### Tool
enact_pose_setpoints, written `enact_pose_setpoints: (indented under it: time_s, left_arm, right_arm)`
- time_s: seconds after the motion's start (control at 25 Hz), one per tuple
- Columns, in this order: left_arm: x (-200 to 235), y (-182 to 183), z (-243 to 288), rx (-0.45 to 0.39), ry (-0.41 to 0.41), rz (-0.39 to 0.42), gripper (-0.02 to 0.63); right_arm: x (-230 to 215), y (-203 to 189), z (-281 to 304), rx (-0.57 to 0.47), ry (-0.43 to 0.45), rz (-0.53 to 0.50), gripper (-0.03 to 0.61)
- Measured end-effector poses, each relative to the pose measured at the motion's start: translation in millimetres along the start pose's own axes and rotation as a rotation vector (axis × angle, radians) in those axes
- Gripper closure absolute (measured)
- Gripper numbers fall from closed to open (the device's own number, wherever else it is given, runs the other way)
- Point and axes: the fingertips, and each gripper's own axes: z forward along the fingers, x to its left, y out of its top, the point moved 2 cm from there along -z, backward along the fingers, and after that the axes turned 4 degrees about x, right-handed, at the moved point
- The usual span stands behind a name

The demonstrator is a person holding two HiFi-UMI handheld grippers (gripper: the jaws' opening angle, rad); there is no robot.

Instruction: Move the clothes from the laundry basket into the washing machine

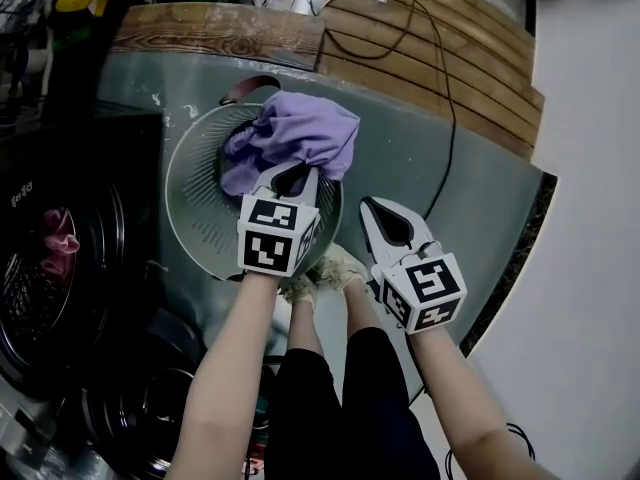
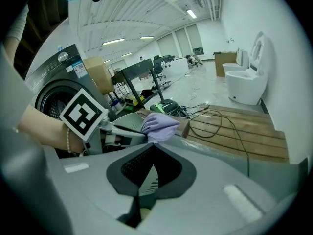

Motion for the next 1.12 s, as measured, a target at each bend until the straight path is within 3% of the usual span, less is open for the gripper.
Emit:
enact_pose_setpoints:
  time_s: [0.2, 0.36, 0.52, 0.6, 0.68, 0.76, 0.84, 0.92, 1.04, 1.12]
  left_arm:
    - [-2.5, 7.7, -74.4, -0.095, 0.009, -0.072, 0.583]
    - [8.0, 9.6, -141.1, -0.165, 0.059, -0.129, 0.583]
    - [12.5, 10.3, -201.9, -0.235, 0.080, -0.157, 0.584]
    - [14.9, 9.5, -229.0, -0.270, 0.086, -0.170, 0.584]
    - [18.7, 7.8, -254.2, -0.314, 0.098, -0.194, 0.584]
    - [22.6, 4.5, -278.4, -0.373, 0.114, -0.235, 0.584]
    - [27.7, -2.1, -300.9, -0.424, 0.139, -0.275, 0.585]
    - [36.0, -13.0, -321.3, -0.447, 0.173, -0.308, 0.584]
    - [51.3, -38.2, -344.6, -0.485, 0.229, -0.364, 0.584]
    - [61.3, -56.7, -354.0, -0.511, 0.276, -0.411, 0.584]
  right_arm:
    - [16.9, 30.9, -6.7, -0.024, -0.021, -0.143, 0.537]
    - [63.6, 48.8, 6.0, 0.003, 0.105, -0.289, 0.325]
    - [125.4, 55.6, 21.6, 0.061, 0.219, -0.537, 0.080]
    - [153.2, 55.5, 31.5, 0.086, 0.244, -0.679, 0.036]
    - [177.1, 53.6, 45.6, 0.109, 0.278, -0.756, 0.020]
    - [199.4, 49.1, 62.4, 0.127, 0.336, -0.768, 0.028]
    - [220.3, 41.8, 77.6, 0.144, 0.395, -0.782, 0.094]
    - [240.7, 37.4, 86.9, 0.141, 0.442, -0.774, 0.223]
    - [267.7, 31.4, 90.0, 0.151, 0.508, -0.703, 0.492]
    - [280.9, 24.5, 90.2, 0.198, 0.548, -0.679, 0.513]
